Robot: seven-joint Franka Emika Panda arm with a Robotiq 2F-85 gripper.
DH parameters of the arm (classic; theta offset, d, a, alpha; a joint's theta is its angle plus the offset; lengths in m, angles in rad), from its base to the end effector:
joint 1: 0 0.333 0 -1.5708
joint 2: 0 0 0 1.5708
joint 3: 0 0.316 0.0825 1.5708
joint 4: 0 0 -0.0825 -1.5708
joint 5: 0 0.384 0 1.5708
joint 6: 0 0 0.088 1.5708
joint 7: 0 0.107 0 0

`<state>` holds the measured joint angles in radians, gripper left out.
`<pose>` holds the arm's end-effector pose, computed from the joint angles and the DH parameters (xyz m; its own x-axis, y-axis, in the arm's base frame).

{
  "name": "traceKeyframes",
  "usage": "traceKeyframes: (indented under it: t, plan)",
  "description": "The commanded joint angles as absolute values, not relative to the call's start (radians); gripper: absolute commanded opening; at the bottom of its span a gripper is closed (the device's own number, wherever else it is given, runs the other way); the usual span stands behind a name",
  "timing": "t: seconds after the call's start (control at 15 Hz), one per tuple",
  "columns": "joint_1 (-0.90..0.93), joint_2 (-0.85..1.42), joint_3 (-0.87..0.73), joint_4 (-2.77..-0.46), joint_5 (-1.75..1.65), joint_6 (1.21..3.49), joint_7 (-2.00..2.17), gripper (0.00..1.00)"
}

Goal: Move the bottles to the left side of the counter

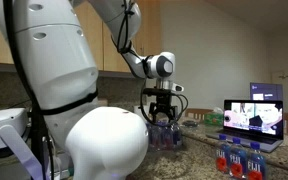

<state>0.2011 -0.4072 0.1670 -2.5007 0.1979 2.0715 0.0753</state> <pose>0.3799 0.1580 0.4246 0.9826 0.1819 -0.0367 0.1774 -0.9788 -0.1025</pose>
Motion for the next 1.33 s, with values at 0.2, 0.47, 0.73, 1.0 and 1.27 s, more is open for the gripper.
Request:
traceKeyframes:
  t: [0.2,0.47,0.73,1.0,1.27]
  plan:
    - [0.199,-0.407,0.169,-2.499,0.198,2.070,0.075,1.00]
    - [0.199,-0.407,0.169,-2.499,0.198,2.070,0.075,1.00]
    - [0.199,-0.407,0.169,-2.499,0.198,2.070,0.075,1.00]
    - [0.199,-0.407,0.169,-2.499,0.198,2.070,0.075,1.00]
    - [0.190,-0.403,0.160,-2.486,0.182,2.058,0.059,1.00]
